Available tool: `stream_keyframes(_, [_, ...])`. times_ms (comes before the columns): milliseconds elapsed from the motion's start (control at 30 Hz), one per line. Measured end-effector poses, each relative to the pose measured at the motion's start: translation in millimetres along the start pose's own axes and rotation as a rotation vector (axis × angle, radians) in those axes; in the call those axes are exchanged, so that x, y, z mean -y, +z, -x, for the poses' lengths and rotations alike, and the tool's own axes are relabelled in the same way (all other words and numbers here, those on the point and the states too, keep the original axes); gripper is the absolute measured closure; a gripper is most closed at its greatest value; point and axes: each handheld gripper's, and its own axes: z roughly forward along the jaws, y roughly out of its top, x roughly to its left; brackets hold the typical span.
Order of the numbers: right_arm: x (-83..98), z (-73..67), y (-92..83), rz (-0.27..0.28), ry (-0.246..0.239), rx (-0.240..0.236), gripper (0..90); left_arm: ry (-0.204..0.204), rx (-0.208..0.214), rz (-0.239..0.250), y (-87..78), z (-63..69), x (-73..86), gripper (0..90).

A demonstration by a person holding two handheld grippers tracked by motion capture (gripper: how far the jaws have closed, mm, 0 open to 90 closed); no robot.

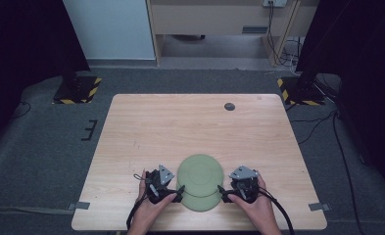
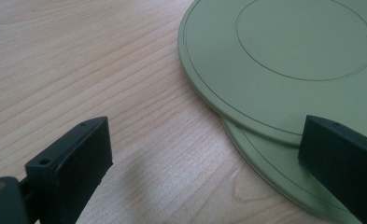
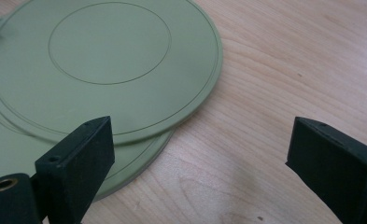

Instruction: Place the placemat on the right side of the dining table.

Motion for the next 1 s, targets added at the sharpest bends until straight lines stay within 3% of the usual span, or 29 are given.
stream_keyframes(167, [5.0,-4.8,5.1,-0.017,-0.023,-0.001,7.5,-0.002,0.003,0.003,-0.1,-0.2,0.7,2.2])
stream_keyframes(700, [0.9,-2.0,11.3,-0.019,-0.008,-0.015,7.2,-0.014,0.004,0.005,3.3,-1.3,-1.1,0.3])
stream_keyframes(1000, [-19.5,9.0,8.0,-0.086,-0.047,-0.094,10.5,-0.008,0.006,0.005,1.4,0.4,-0.5,2.1])
